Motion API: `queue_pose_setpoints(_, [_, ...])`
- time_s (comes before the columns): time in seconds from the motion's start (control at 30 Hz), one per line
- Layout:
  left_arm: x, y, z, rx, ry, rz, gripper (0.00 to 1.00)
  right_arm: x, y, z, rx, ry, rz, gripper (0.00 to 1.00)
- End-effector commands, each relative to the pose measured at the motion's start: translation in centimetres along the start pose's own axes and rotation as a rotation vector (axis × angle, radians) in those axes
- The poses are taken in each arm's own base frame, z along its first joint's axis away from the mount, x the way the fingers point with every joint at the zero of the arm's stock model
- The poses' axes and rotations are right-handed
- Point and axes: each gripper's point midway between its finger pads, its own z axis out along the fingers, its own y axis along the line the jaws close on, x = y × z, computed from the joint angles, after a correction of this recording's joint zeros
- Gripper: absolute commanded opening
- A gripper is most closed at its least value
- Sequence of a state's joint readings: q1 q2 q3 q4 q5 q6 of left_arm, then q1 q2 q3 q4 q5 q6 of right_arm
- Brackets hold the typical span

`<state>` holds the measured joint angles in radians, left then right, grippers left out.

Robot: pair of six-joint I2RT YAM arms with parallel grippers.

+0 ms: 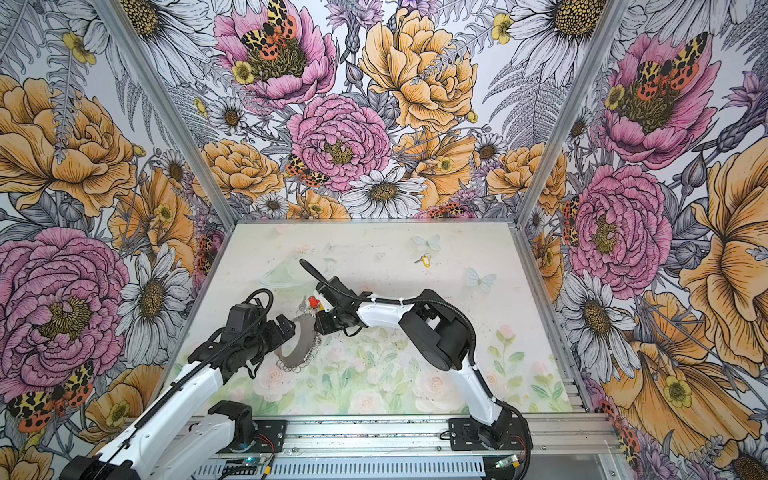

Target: Put the keys on the keyring

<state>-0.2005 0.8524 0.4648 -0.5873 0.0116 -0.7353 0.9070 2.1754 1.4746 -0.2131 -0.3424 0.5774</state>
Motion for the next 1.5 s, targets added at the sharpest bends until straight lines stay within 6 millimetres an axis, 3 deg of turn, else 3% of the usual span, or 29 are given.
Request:
queue_pose_setpoints(0.0, [0.0, 0.1, 0.0, 0.008, -0.004, -0.019, 0.99, -0.3, 1.3, -0.4, -0.022, -0.012, -0.013, 0.41])
queue_pose_setpoints(0.13, [0.1, 0.2, 0.0, 0.005, -0.003, -0.019, 0.99, -0.1, 1.4, -0.4, -0.026, -0.004, -0.015, 0.43])
queue_pose_setpoints(0.3, [0.0, 0.2, 0.0, 0.006, -0.005, -0.019, 0.99, 0.2, 2.2, -0.2, -0.044, 0.006, -0.016, 0.34])
queue_pose_setpoints(0.57, [0.0, 0.3, 0.0, 0.002, -0.005, -0.019, 0.99, -0.4, 3.5, -1.8, -0.053, -0.028, -0.038, 0.33])
queue_pose_setpoints(1.0, [-0.1, 0.0, -0.1, 0.013, -0.006, -0.019, 0.99, -0.7, 1.0, -1.8, 0.056, -0.046, -0.064, 0.29])
queue_pose_setpoints(1.2, [-0.1, 0.0, -0.1, 0.009, -0.004, -0.019, 0.99, -0.2, 2.0, -1.7, 0.026, -0.022, -0.109, 0.33])
queue_pose_setpoints(1.47, [-0.3, 0.0, -0.1, 0.006, -0.010, -0.014, 0.99, 0.2, 1.2, -0.8, 0.059, -0.003, -0.123, 0.37])
